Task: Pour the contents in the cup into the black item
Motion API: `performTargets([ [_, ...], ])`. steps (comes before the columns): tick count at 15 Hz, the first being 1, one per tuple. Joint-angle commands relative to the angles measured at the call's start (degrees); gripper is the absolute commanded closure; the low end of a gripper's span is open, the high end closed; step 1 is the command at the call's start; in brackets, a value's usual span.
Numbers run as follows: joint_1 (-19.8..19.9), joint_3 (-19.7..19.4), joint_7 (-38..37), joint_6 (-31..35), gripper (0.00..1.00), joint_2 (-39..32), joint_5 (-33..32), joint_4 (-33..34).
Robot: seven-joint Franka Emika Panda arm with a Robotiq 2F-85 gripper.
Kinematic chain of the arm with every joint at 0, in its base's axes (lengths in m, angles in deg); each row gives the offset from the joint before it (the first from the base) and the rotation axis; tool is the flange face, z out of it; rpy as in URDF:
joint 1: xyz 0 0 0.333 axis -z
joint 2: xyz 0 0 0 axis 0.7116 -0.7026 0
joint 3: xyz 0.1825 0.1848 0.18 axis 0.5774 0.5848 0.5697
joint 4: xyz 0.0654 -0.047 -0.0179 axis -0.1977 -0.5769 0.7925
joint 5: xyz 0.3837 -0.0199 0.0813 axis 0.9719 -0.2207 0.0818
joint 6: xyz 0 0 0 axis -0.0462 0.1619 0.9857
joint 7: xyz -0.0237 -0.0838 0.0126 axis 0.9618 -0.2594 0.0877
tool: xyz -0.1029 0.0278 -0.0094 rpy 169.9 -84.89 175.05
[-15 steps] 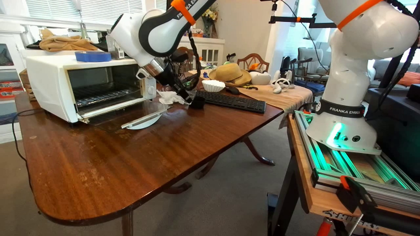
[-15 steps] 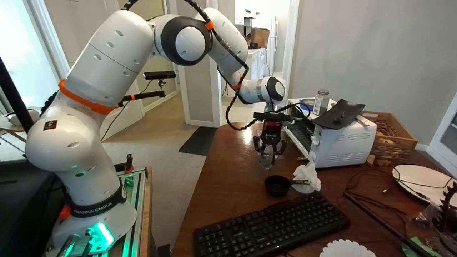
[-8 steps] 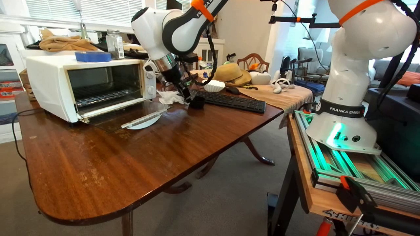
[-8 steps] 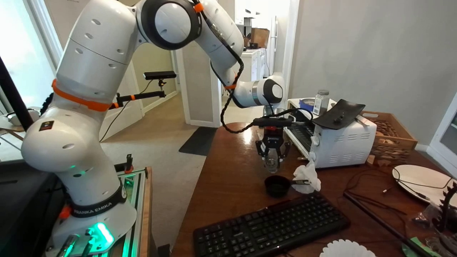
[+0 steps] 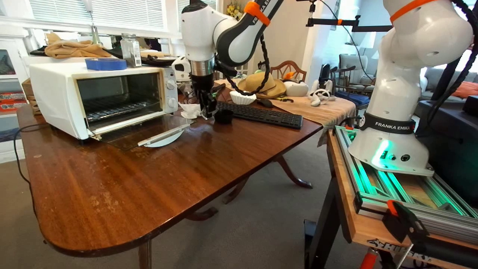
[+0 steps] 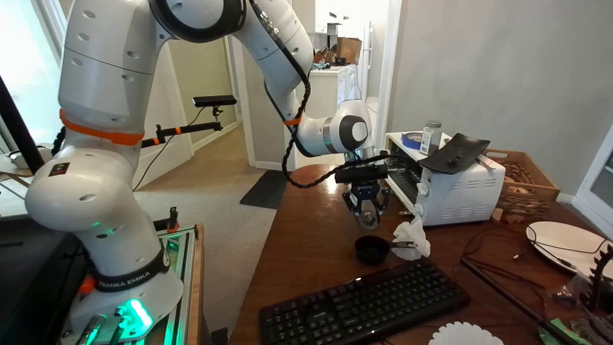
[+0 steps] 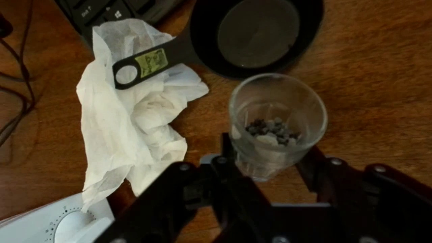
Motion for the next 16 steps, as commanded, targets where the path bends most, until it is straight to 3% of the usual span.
performTargets([
  [1,1.12,-1.37,-1.19,10.40,0.77,4.91,-2.52,-7.79],
  [8,1.06,-5.45,-2.70,24.59,0.77,9.88,-6.18,-15.25],
  [16,0.80,-8.68,-4.20,33.01,0.77,12.52,-7.93,-22.23],
])
